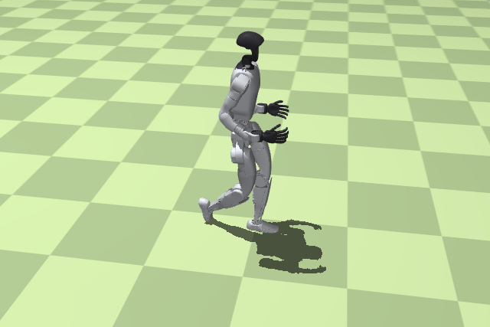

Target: Walk run

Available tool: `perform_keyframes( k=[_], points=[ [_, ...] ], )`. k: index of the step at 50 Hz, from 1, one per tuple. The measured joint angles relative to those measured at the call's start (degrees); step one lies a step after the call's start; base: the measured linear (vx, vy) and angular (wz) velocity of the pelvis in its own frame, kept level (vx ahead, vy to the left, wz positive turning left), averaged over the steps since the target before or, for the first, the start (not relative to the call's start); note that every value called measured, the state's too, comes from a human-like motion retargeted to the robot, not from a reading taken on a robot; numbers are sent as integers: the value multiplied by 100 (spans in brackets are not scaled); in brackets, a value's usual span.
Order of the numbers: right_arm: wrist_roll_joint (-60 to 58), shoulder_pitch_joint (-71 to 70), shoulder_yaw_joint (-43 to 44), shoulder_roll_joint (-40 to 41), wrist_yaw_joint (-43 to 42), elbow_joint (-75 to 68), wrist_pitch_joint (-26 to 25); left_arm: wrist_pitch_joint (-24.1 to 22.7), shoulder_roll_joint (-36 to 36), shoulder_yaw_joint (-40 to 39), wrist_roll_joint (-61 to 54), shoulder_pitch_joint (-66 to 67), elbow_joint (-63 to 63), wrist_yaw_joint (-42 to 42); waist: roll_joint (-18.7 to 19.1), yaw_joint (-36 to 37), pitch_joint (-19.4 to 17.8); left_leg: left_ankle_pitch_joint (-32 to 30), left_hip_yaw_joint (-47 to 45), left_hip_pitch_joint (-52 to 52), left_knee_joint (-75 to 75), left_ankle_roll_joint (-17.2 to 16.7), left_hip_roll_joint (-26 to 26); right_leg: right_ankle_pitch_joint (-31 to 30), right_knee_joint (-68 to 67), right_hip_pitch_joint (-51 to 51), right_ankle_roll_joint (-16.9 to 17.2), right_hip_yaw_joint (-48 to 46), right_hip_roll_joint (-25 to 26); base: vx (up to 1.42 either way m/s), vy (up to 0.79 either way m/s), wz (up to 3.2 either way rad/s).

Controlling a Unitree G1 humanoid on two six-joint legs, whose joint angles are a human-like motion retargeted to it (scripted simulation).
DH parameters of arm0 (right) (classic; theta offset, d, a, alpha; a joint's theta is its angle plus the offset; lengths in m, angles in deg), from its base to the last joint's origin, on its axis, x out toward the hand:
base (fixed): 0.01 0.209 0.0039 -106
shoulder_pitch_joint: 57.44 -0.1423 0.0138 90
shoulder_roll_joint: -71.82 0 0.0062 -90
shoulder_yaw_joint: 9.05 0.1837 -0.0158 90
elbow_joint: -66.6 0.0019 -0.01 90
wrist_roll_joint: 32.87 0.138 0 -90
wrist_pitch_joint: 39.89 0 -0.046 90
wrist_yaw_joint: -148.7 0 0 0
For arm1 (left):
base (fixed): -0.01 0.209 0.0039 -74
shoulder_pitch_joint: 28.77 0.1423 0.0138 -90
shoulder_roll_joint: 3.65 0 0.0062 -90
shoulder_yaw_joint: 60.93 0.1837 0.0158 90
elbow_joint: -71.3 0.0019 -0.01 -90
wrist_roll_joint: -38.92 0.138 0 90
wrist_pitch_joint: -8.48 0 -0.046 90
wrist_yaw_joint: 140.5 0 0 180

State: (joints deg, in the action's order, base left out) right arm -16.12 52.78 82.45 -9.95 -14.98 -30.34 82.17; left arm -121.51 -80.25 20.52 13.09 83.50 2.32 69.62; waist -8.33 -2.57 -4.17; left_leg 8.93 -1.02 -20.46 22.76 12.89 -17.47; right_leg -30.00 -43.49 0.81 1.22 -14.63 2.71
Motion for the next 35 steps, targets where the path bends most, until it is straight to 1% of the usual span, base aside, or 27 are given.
perform_keyframes(
  k=[1, 2, 3, 4, 5, 7, 8, 10, 11, 13, 15, 16, 17, 18, 20, 21, 22, 23, 24, 25, 27, 28, 30, 31, 32, 33, 35],
  points=[
    [13, -71, -83, -2, 106, -102, -8, -72, 55, -54, 6, -315, -53, -187, 17, -124, 5, 264, 31, -53, 352, -62, 22, 0, -651, -280, -82, -128, -217, 165, -38, -3],
    [47, -130, -155, 8, 203, -207, -29, -112, 100, -85, -17, -635, -103, -314, 123, -159, 48, 498, -22, -37, 571, -125, 225, 34, -1058, -565, -210, -222, -293, 118, -37, -105],
    [121, -166, -204, 41, 284, -319, -77, -86, 128, -67, -97, -965, -149, -320, 406, -14, 166, 669, -242, 118, 527, -191, 789, 137, -977, -859, -427, -248, -89, 103, -32, -98],
    [142, -134, -236, 30, 339, -400, -110, -39, 160, 81, -223, -1235, -221, -342, 579, -1, 244, 789, -356, 319, 472, -244, 1099, 450, -1012, -1172, -598, -312, 5, 99, -30, -56],
    [135, -68, -261, -3, 380, -466, -135, 18, 194, 295, -371, -1476, -308, -373, 697, -54, 303, 884, -419, 544, 412, -291, 1283, 870, -1107, -1493, -745, -394, 45, 127, -36, 1],
    [12, 63, -204, -102, 358, -472, -100, 119, 177, 479, -660, -1908, -560, -402, 779, -207, 350, 781, -179, 893, 114, -469, 1245, 1556, -889, -2182, -543, -88, 73, 138, -36, 30],
    [-59, 147, -154, -142, 313, -459, -77, 144, 141, 521, -738, -2059, -679, -405, 863, -350, 377, 592, -171, 1091, -93, -529, 1287, 1804, -562, -2462, -366, 43, 73, 121, -25, 73],
    [-205, 289, -40, -228, 235, -427, -48, 156, 2, 655, -802, -2260, -902, -466, 1067, -755, 453, -36, -158, 1547, -567, -773, 1420, 2186, 407, -2878, -22, 120, -90, 131, -25, 113],
    [-267, 349, 18, -267, 234, -418, -61, 153, -88, 705, -766, -2294, -999, -502, 1125, -949, 481, -462, -99, 1765, -742, -905, 1396, 2282, 1054, -2962, 95, 109, -242, 163, -37, 115],
    [-374, 442, 137, -317, 258, -405, -103, 155, -272, 744, -633, -2324, -1143, -540, 1184, -1304, 517, -1351, -21, 2221, -1031, -1179, 1354, 2615, 2329, -3046, 268, 158, -502, 150, -36, 91],
    [-445, 474, 208, -316, 268, -387, -141, 173, -504, 712, -422, -2329, -1165, -544, 1241, -1539, 508, -2225, -96, 2686, -1232, -1485, 1442, 3156, 3326, -3020, 451, 368, -591, 114, -32, 34],
    [-464, 447, 194, -297, 238, -371, -149, 194, -618, 689, -296, -2343, -1100, -556, 1242, -1551, 491, -2609, -75, 2891, -1256, -1658, 1457, 3241, 3529, -2985, 593, 510, -592, 155, -60, -15],
    [-481, 413, 178, -274, 199, -345, -158, 221, -731, 678, -181, -2356, -1023, -569, 1235, -1585, 474, -2991, 2, 3074, -1209, -1855, 1460, 3228, 3632, -2956, 569, 616, -590, 165, -66, -18],
    [-495, 365, 157, -243, 141, -296, -170, 261, -843, 693, -88, -2369, -921, -581, 1210, -1661, 453, -3369, 189, 3212, -1021, -2102, 1437, 3020, 3535, -2937, 214, 650, -579, 144, -54, -1],
    [-519, 300, 61, -189, 29, -105, -217, 361, -1007, 682, -41, -2298, -801, -478, 1145, -1741, 433, -3893, 577, 3153, 23, -2686, 1318, 2830, 2989, -2823, -578, 34, -556, 154, -62, -25],
    [-484, 371, -70, -164, 0, 25, -239, 381, -976, 582, 10, -2068, -773, -291, 1263, -1626, 466, -3893, 304, 2849, 1075, -2686, 1508, 3286, 2474, -2768, -838, 353, -160, 171, -77, -85],
    [-404, 385, -110, -123, -20, 134, -267, 387, -901, 506, 112, -1873, -729, -104, 1362, -1498, 475, -3893, 179, 2543, 2031, -2662, 1659, 3672, 2046, -2712, -1021, 533, 128, 169, -75, -72],
    [-236, 283, 31, -50, -24, 199, -308, 364, -737, 478, 318, -1747, -651, 85, 1423, -1346, 436, -3893, 351, 2231, 2793, -2591, 1730, 3918, 1791, -2654, -1047, 434, 200, 149, -58, -14],
    [-119, 119, 196, 18, 44, 223, -360, 327, -499, 408, 543, -1621, -571, 152, 1319, -1232, 454, -3779, 535, 1904, 3196, -2546, 1450, 4096, 1714, -2518, -1018, 491, 87, 118, -39, 21],
    [-28, -76, 374, 85, 149, 225, -416, 285, -225, 318, 776, -1495, -490, 158, 1132, -1136, 499, -3608, 725, 1570, 3419, -2514, 993, 4241, 1726, -2342, -962, 625, -118, 121, -31, -8],
    [34, -270, 139, 138, 127, 196, -422, 184, 292, 186, 905, -1033, -428, 4, 892, -1122, 581, -2697, -5, 963, 3639, -1854, 1269, 4395, 1841, -1955, -1043, 775, -133, 139, -29, -27],
    [93, -346, 60, 159, 39, 175, -391, 162, 477, 176, 787, -802, -419, -23, 885, -1115, 577, -2220, -256, 628, 3658, -1551, 1454, 4353, 2014, -1729, -1088, 739, -83, 111, -18, -19],
    [272, -452, -5, 185, -87, 127, -325, 191, 750, 137, 421, -366, -378, 115, 824, -914, 552, -1551, -646, 58, 3213, -1169, 1509, 3963, 2547, -1234, -1180, 710, 36, 111, -16, -36],
    [349, -453, -36, 199, -102, 107, -311, 241, 780, 117, 262, -205, -342, 223, 758, -757, 539, -1415, -809, -101, 2861, -1090, 1469, 3631, 2776, -1040, -1182, 642, 44, 172, -29, -74],
    [432, -442, -68, 222, -104, 87, -306, 292, 783, 93, 111, -38, -306, 332, 688, -549, 518, -1296, -936, -267, 2375, -1021, 1394, 3225, 3001, -816, -1165, 563, 48, 184, -36, -114],
    [528, -411, -102, 262, -80, 70, -316, 343, 734, 58, -23, 138, -268, 444, 608, -236, 477, -1209, -991, -446, 1622, -971, 1250, 2672, 3220, -532, -1113, 462, 47, 140, -31, -125],
    [625, -302, -24, 346, 18, 52, -357, 367, 550, -2, -142, 369, -252, 604, 544, 218, 378, -1051, -1048, -463, 80, -781, 1053, 1679, 3517, -26, -1058, 522, 223, 119, -23, -102]
  ],
)
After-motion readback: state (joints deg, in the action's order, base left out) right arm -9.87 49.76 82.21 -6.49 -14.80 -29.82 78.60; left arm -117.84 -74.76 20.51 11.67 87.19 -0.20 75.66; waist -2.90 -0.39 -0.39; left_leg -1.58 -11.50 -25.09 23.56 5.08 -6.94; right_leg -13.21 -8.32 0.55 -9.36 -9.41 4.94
